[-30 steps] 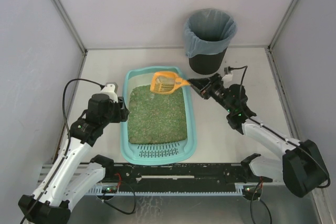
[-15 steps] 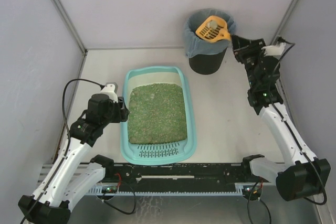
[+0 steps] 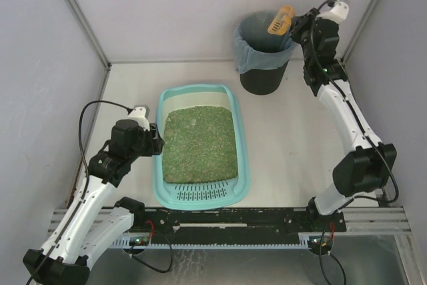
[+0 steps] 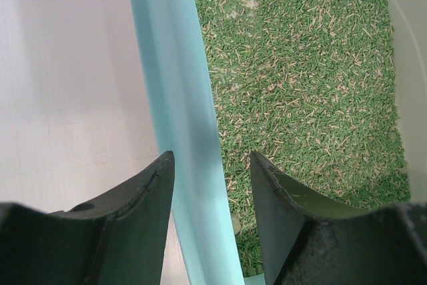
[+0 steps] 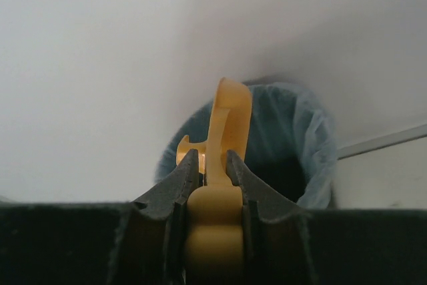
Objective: Clean the litter box
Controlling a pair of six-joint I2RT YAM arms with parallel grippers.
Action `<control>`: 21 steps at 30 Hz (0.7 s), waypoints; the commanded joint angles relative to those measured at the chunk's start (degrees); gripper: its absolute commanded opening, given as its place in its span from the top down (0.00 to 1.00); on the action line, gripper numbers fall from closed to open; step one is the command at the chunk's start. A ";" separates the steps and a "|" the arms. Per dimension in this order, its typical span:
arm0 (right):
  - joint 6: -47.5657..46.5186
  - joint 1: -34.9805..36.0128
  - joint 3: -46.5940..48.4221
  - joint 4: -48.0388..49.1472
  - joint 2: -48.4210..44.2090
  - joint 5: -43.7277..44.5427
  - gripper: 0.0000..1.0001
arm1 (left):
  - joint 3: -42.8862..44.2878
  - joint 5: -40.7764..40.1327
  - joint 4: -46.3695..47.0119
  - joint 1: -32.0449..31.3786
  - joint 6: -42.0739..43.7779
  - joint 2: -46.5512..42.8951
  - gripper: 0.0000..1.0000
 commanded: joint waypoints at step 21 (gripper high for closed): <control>-22.94 7.57 -7.49 11.65 -11.69 -14.98 1.00 | -0.48 0.52 1.92 0.38 0.52 -0.77 0.47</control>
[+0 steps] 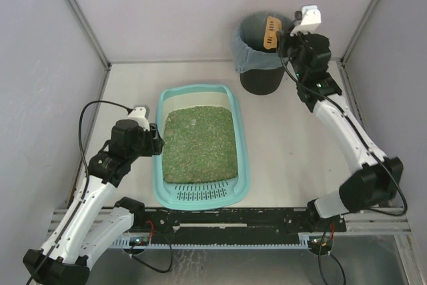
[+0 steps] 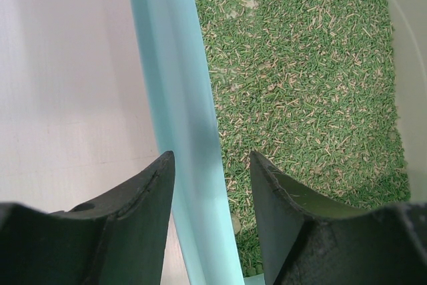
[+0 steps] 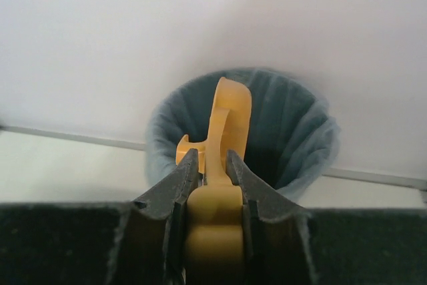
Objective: Clean the litter box
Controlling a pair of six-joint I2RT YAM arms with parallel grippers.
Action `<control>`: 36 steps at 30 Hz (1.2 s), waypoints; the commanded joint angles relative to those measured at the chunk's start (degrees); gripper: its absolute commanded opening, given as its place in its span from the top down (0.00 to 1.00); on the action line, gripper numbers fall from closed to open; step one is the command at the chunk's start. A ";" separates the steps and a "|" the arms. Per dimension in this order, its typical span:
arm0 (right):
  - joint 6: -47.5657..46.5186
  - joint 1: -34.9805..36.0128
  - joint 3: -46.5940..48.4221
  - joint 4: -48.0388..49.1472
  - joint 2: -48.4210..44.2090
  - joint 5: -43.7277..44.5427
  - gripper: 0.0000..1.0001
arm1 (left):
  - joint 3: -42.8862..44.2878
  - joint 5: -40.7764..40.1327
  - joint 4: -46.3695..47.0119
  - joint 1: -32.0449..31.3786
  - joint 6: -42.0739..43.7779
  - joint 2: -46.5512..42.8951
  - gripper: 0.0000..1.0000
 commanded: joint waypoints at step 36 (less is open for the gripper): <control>44.24 25.99 -10.28 -10.64 8.39 -4.15 1.00 | -0.17 2.22 1.88 1.87 0.76 2.85 0.54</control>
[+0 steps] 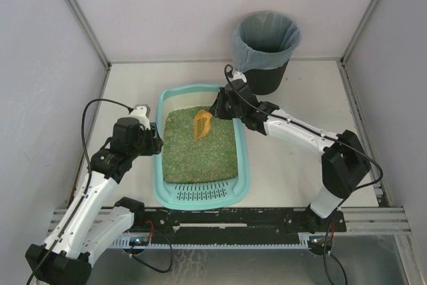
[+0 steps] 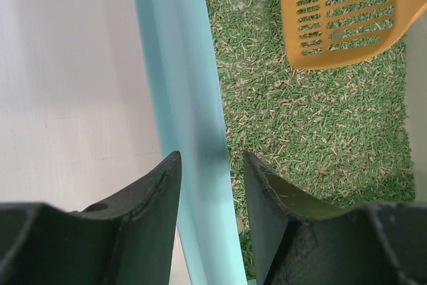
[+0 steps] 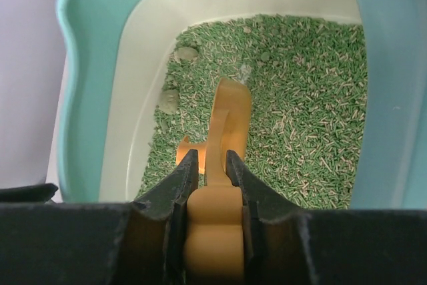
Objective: Clean the litter box
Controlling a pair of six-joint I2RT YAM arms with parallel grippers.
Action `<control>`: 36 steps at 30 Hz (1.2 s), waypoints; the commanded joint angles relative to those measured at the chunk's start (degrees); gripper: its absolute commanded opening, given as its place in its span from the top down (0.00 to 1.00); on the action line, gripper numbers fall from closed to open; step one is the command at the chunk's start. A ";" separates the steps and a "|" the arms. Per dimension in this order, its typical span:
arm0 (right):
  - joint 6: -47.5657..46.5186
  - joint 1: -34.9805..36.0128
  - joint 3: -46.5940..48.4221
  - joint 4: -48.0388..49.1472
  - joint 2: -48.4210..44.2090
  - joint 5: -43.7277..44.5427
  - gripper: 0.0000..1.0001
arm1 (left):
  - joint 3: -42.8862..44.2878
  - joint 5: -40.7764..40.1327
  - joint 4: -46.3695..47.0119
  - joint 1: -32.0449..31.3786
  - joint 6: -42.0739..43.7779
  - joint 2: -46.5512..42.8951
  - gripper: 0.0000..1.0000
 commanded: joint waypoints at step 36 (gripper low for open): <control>17.32 7.32 -0.39 24.50 19.23 -18.96 1.00 | -0.07 1.93 1.52 0.33 0.95 3.45 0.61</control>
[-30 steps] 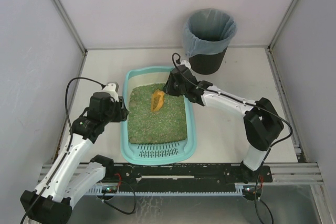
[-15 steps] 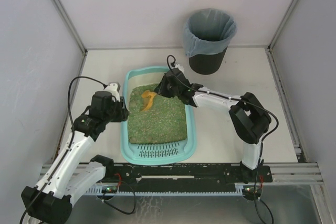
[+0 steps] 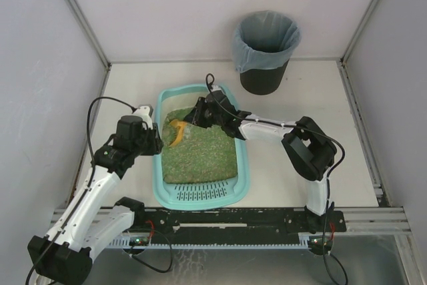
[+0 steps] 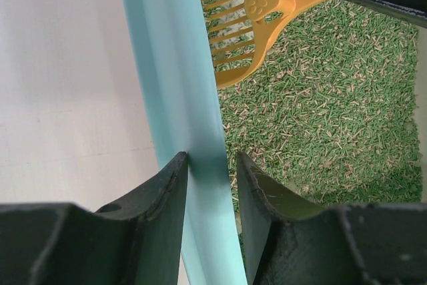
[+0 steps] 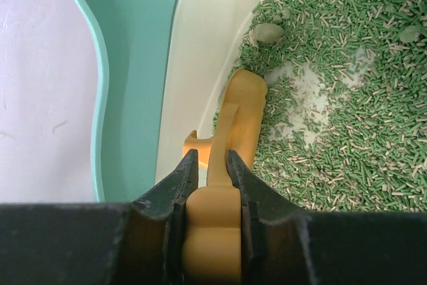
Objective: Clean the litter box
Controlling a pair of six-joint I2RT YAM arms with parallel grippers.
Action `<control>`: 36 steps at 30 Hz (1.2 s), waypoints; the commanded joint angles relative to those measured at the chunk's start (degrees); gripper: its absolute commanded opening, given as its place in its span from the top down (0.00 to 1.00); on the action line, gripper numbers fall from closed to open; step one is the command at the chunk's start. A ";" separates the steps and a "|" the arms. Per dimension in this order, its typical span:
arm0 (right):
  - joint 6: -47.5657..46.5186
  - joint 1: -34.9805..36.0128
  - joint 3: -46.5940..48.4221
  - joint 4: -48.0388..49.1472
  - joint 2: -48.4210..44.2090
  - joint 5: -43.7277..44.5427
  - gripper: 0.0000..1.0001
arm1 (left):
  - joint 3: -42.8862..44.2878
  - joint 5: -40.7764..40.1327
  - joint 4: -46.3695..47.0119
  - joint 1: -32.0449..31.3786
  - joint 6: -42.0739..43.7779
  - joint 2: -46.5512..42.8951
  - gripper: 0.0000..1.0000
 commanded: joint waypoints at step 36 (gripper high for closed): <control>6.10 0.94 -20.04 29.08 -7.71 -1.65 1.00 | -0.09 0.74 1.66 0.15 0.59 -0.25 0.61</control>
